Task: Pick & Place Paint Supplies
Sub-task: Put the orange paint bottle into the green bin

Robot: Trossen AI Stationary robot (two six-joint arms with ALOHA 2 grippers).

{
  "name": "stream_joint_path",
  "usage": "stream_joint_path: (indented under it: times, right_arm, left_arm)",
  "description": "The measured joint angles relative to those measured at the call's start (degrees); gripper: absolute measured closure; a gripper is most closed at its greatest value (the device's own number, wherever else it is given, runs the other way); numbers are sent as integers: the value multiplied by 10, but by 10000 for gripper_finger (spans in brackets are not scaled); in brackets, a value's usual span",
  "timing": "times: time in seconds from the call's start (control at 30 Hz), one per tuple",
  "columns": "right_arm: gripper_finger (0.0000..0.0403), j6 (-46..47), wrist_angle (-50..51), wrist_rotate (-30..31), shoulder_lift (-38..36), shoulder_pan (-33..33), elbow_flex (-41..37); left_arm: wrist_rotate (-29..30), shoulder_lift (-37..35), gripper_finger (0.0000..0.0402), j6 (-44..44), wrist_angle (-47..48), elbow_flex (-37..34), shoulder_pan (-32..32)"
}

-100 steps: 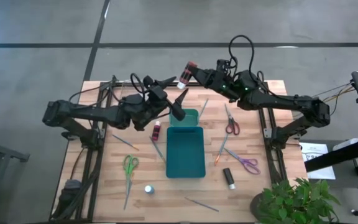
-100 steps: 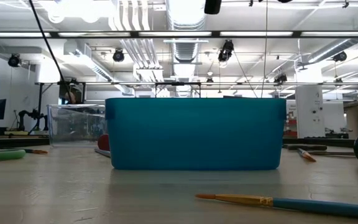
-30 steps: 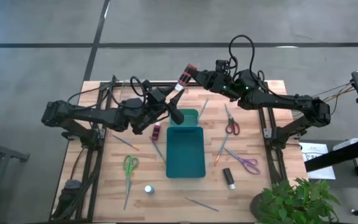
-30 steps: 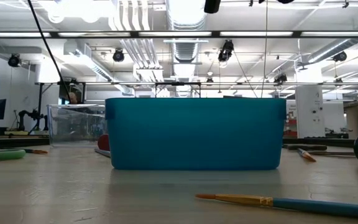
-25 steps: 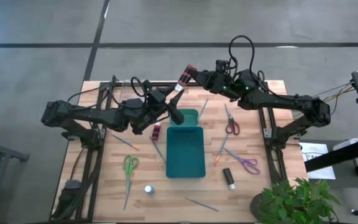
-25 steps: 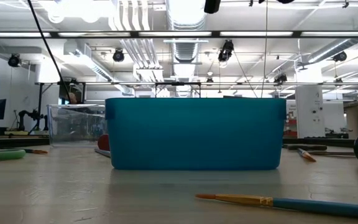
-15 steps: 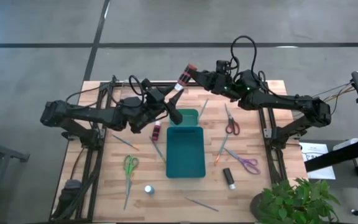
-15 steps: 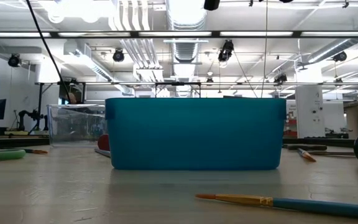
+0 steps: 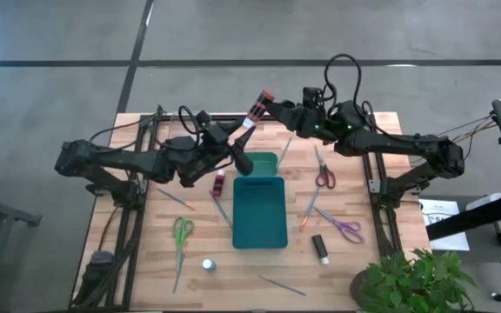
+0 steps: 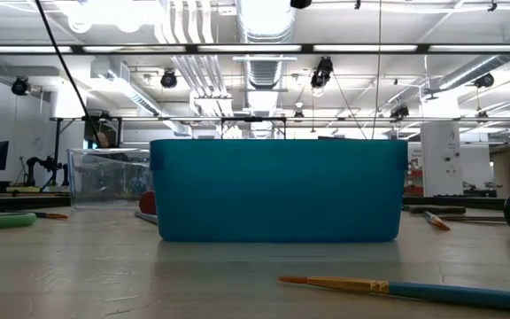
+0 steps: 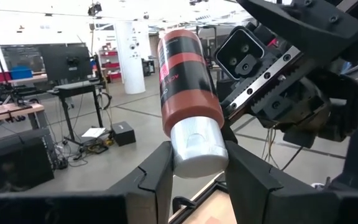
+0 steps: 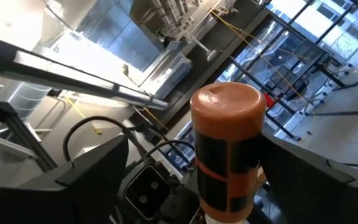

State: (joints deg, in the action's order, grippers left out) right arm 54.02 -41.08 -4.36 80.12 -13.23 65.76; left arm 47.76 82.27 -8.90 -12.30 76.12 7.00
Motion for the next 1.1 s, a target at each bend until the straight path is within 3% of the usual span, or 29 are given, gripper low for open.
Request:
stream_joint_path:
  times: [0.4,0.63,0.93,1.1]
  right_arm:
    - [50,-25,-2,9,0,-2,3]
    - [50,-65,3,14,-15,-5,3]
    - [50,-163,173,-15,-63,-1,4]
    - [50,-191,220,-18,-70,9,4]
  left_arm:
    - [-44,-16,283,6,11,1,41]
    - [-50,-40,283,108,165,1,50]
    - [-213,-93,283,253,284,1,46]
    - [-237,-95,283,271,320,1,39]
